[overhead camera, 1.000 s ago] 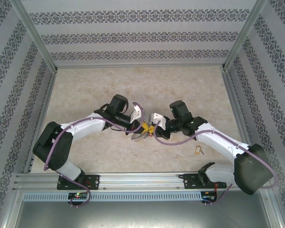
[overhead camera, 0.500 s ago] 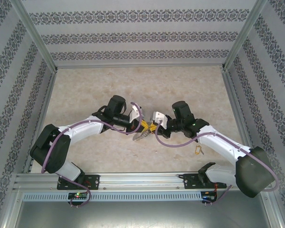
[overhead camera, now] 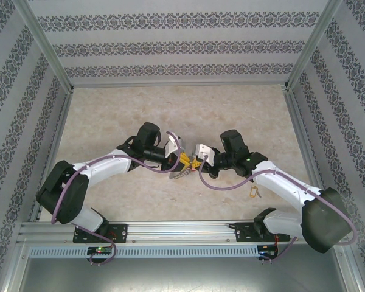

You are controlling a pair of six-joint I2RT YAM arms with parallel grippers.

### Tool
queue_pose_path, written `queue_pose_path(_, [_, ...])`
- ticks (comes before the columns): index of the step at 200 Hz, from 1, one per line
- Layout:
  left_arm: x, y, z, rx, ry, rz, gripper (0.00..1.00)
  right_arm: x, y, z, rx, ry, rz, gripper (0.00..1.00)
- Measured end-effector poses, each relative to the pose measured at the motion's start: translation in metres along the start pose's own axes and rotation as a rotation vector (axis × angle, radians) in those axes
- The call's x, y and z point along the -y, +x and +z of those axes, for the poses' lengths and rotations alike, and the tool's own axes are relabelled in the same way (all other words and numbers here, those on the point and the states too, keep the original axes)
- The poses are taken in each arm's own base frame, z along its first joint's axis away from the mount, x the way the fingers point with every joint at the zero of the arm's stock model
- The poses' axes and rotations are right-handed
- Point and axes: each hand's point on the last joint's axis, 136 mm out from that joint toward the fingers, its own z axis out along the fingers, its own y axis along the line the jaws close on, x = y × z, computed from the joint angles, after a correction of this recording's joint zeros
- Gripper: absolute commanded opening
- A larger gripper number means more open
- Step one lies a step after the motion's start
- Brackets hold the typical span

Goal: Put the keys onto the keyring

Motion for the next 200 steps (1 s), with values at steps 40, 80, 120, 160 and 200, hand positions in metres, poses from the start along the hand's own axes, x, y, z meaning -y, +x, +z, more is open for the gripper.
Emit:
queue_pose_path(40, [0.001,0.000,-0.001,-0.021,0.008,0.006,0.26,0.000,-0.001,-0.001,-0.002,-0.002,-0.030,0.00])
queue_pose_path(80, [0.002,0.000,-0.001,-0.023,0.009,0.012,0.28,-0.001,-0.002,-0.001,0.004,-0.009,-0.050,0.00])
queue_pose_path(120, [0.001,-0.004,-0.001,-0.018,0.010,0.018,0.28,0.001,-0.003,-0.004,0.021,-0.015,-0.040,0.00])
queue_pose_path(160, [-0.002,-0.004,0.001,-0.022,0.012,0.019,0.28,0.003,-0.007,-0.007,0.050,-0.023,-0.039,0.00])
queue_pose_path(200, [-0.005,-0.002,0.004,-0.030,0.016,0.009,0.26,0.003,-0.013,-0.007,0.065,-0.031,-0.046,0.00])
